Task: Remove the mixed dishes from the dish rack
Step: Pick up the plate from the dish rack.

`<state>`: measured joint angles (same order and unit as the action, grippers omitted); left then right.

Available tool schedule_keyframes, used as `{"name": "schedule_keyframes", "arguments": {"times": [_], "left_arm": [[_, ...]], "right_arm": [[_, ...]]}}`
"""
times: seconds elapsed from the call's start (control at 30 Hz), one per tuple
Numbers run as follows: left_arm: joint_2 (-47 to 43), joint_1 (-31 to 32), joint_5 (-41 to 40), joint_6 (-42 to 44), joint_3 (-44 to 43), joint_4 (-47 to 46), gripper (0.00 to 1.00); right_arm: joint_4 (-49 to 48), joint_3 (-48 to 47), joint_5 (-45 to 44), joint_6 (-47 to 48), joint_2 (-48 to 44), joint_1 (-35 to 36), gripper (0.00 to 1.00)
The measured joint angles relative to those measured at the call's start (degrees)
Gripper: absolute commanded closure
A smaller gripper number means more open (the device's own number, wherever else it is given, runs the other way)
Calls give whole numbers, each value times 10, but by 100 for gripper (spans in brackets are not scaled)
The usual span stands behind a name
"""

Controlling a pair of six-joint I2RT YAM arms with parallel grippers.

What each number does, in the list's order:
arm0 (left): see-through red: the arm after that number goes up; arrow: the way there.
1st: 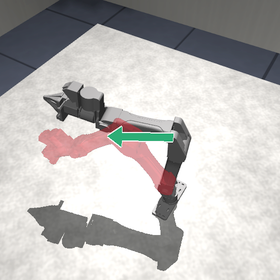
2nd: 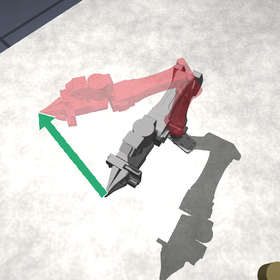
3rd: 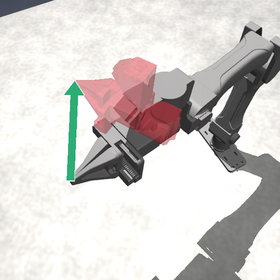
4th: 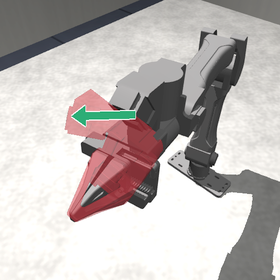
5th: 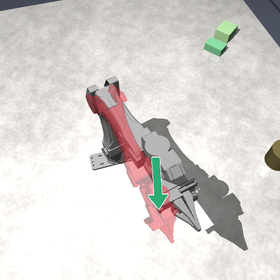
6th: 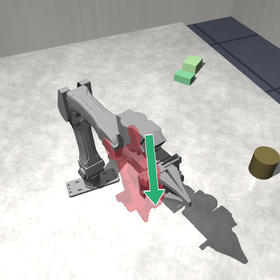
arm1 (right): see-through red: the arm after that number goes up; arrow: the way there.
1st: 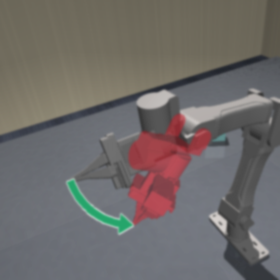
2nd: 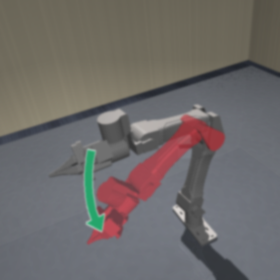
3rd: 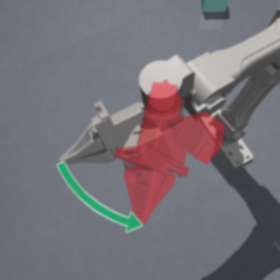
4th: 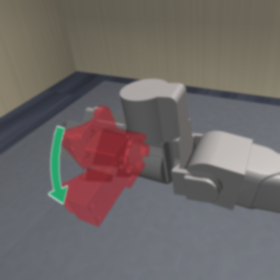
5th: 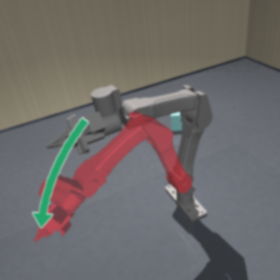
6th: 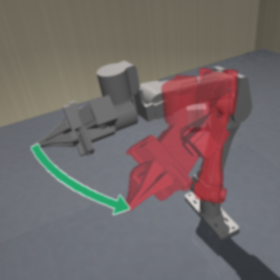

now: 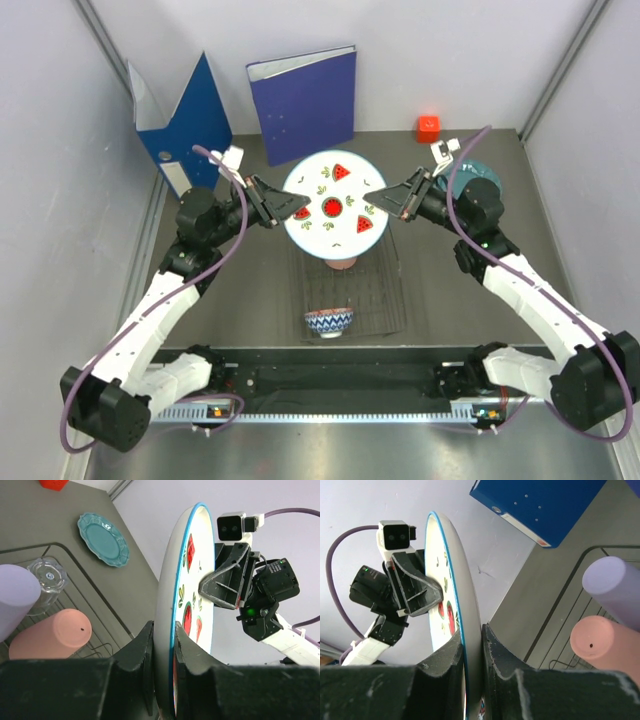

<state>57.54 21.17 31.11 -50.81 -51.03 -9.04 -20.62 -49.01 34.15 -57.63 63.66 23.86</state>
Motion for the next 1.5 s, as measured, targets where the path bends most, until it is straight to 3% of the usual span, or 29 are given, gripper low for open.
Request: {"name": "schedule_keyframes", "arguments": {"times": [0.13,0.2,0.23,0.3,0.33,0.43,0.77,1.07,1.3,1.5], "left_arm": [[3,-1,2,3,2,2,100],[4,-2,2,5,5,6,100],[4,-2,1,8,6,9,100],[3,-2,-1,12,6,15,100],[3,0,-6,22,6,17,100],[2,1,-13,48,6,42,100],[-12,-12,-68,61,-22,136,100],[-30,-77,-272,92,-101,293,100],[-29,-129,-410,112,-101,388,100],[-23,-170,-425,113,-40,376,100]], "right_arm": [[21,-2,-12,16,0,5,100],[44,-7,-22,28,-1,9,88],[59,-12,-28,37,-2,12,71],[83,-21,-37,49,-2,16,49],[97,-26,-44,56,-2,19,27],[125,-41,-51,75,-3,27,1],[221,-102,-130,137,-37,28,0],[260,-104,-228,175,-128,26,0],[283,-76,-261,200,-179,26,0],[293,-53,-270,212,-201,26,0]]}}
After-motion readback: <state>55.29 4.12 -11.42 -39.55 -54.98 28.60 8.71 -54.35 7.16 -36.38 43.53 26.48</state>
